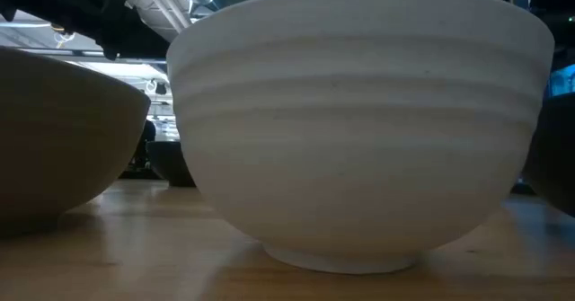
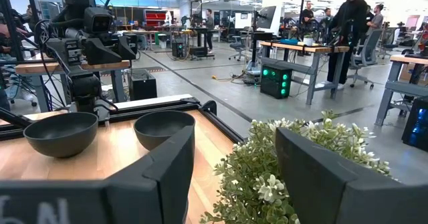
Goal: Nest bowls inside each other
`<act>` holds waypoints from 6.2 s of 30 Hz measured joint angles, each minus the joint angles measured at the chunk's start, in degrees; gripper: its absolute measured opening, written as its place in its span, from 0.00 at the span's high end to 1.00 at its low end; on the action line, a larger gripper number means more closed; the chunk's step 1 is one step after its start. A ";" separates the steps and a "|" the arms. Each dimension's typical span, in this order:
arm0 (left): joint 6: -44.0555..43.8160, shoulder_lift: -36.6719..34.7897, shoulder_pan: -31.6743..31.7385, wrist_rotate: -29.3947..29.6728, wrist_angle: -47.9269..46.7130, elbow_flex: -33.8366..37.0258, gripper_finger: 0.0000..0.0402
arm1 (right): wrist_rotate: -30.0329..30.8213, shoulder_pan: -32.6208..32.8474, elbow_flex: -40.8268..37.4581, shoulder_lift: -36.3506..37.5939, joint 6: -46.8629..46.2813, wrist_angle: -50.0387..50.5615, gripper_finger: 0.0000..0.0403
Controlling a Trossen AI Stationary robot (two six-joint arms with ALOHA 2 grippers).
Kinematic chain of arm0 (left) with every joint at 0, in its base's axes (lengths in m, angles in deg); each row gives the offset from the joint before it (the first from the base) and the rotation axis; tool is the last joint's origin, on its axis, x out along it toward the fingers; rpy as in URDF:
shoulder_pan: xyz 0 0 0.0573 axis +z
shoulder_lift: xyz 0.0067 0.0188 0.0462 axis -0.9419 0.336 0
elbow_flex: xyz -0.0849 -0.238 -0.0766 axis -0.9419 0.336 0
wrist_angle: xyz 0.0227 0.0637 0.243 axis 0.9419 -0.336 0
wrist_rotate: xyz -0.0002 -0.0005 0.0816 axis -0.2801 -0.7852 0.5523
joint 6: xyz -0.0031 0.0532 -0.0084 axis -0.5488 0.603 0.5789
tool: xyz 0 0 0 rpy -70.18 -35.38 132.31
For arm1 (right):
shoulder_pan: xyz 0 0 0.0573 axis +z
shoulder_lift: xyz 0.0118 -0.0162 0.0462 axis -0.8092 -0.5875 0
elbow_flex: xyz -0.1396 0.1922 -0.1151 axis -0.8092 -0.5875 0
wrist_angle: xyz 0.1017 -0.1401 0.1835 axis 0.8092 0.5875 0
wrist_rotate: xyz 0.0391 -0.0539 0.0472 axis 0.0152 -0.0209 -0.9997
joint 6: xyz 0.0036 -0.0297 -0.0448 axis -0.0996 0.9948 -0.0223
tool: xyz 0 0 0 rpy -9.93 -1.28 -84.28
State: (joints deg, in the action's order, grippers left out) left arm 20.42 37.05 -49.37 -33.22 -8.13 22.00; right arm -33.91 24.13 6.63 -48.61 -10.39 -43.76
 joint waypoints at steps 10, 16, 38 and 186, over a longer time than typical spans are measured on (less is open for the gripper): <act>0.00 -0.02 0.00 0.00 0.00 0.00 0.57 | -0.01 0.01 -0.01 -0.01 -0.01 0.00 0.48; 0.00 -0.02 0.00 0.00 0.00 0.00 0.57 | 0.00 0.01 0.00 -0.01 0.00 -0.01 0.48; 0.00 -0.02 0.00 -0.01 0.00 0.00 0.57 | 0.01 0.02 0.00 0.00 0.21 -0.16 0.48; -0.22 -0.01 0.00 0.00 0.00 0.00 0.57 | 12.16 0.00 12.64 -22.48 -36.25 61.72 0.40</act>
State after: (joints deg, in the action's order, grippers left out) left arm 20.20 37.04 -49.37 -33.22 -8.13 22.00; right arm -21.75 24.13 19.27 -71.09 -46.64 17.96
